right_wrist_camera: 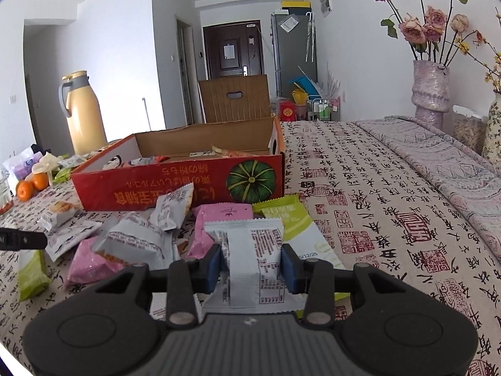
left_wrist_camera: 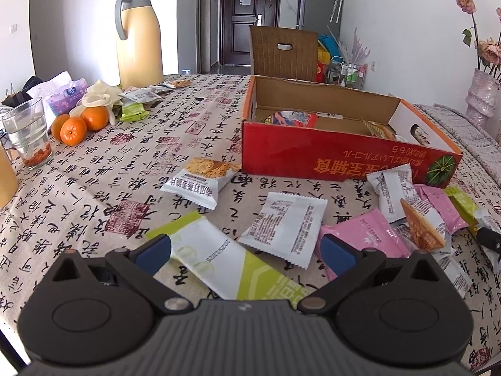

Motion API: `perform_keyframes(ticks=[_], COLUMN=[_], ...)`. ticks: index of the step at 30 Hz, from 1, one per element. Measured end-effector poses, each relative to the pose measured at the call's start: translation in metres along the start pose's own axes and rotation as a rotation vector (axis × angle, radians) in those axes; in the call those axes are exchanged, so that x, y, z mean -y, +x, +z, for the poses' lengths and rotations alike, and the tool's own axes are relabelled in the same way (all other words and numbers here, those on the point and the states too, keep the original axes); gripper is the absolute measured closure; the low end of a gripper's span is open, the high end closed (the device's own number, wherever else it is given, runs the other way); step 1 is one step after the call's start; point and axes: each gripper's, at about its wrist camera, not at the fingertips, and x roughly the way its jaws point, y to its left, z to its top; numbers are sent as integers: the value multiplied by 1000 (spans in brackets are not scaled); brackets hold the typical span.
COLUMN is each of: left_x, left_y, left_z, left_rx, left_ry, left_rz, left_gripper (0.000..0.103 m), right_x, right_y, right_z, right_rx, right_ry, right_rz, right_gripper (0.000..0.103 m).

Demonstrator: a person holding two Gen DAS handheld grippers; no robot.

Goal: Organize snacks
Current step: 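Grasp the green-and-white snack bar with the left tool while the right tool holds its packet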

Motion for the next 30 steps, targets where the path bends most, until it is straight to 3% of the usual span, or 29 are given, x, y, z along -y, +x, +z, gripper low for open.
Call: perform_keyframes(ticks=[17, 23, 28, 30], left_x=[-5, -7, -10, -11], left_y=[10, 25, 22, 19], left_z=[-9, -9, -13, -14], left_rx=[-69, -130, -131, -121], left_ry=[-36, -70, -40, -21], left_rz=[74, 91, 57, 43], left_gripper=[0, 0, 14, 26], right_x=[-10, -13, -13, -15], right_y=[-6, -13, -17, -18], right_z=[-11, -13, -12, -12], right_rx=[10, 18, 24, 26], right_ry=[6, 2, 2, -1], right_rz=[14, 12, 2, 2], right_gripper=[64, 64, 64, 64])
